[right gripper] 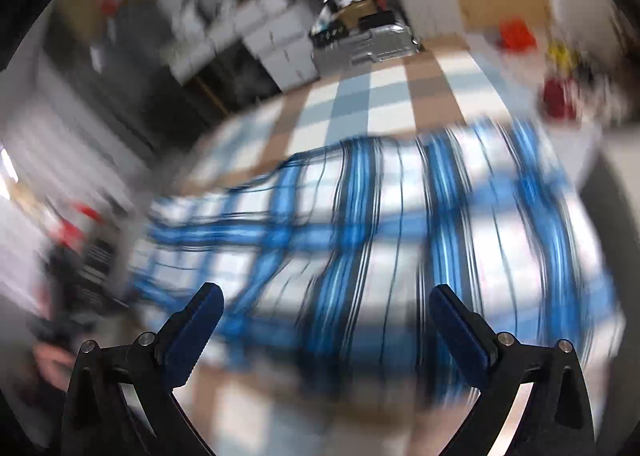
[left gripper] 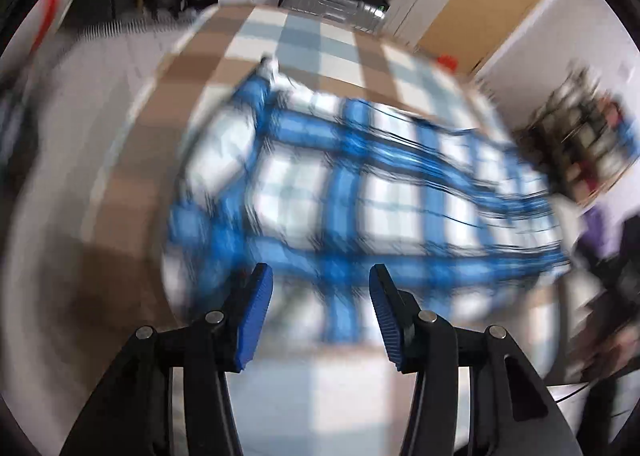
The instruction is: Fold large clothes
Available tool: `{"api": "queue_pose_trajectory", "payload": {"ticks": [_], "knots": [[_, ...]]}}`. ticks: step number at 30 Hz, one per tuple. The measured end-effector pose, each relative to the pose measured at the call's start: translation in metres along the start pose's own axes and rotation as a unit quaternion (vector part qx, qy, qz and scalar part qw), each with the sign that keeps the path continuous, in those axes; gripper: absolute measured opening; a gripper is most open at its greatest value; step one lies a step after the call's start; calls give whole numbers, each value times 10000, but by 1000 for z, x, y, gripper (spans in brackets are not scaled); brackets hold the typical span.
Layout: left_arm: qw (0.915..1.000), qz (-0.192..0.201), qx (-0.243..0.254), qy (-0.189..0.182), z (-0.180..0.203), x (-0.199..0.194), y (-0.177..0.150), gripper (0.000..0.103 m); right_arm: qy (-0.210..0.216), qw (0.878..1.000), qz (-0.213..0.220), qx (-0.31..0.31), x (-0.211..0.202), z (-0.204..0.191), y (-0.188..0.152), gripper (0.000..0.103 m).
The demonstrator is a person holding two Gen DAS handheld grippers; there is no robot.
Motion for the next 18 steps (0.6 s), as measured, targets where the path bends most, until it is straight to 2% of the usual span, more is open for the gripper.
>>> {"api": "queue_pose_trajectory", "payload": {"ticks": [1, 3, 5, 6, 8, 9, 10, 11, 13, 18], "knots": [[9990, 47, -320, -296, 0, -2, -10, 45, 217, 9994, -9, 256, -6, 5, -7, 103], [9943, 77, -912, -546, -2, 2, -23, 45, 609, 9922, 12, 1085, -21, 30, -28, 103], [9841, 6, -1569, -834, -7, 13, -30, 45, 685, 9840, -73, 1643, -20, 53, -40, 103], [9787, -31, -1861, -867, -12, 10, -40, 45, 692, 9785, -117, 1941, -16, 67, -43, 103], [9644, 68, -2423, -1057, -29, 14, -40, 45, 624, 9720, -170, 2259, -14, 85, -47, 103], [9612, 138, -2561, -1014, -33, 11, -41, 45, 565, 9693, -175, 2386, -11, 95, -45, 103], [9557, 209, -2735, -1067, -40, 12, -39, 47, 691, 9655, -99, 2507, -10, 99, -40, 103], [9463, 259, -2952, -1291, -43, 16, -36, 52, 755, 9630, -16, 2588, -10, 101, -34, 103], [9356, 282, -3196, -1470, -44, 14, -35, 59, 322, 9631, 278, 2657, -9, 111, -19, 103], [9310, 309, -3401, -1287, -49, 19, -11, 64, -4, 9639, 509, 2614, 10, 107, 5, 103]]}}
Point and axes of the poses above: each gripper's, at about its wrist camera, not at the fingertips, and x roughly the way its jaws point, z to its right, y to its top, the point moved 10 cm from there along x, roughly the way its jaws point, and after that the axes turned 10 degrees about x, right-handed, at the moved point
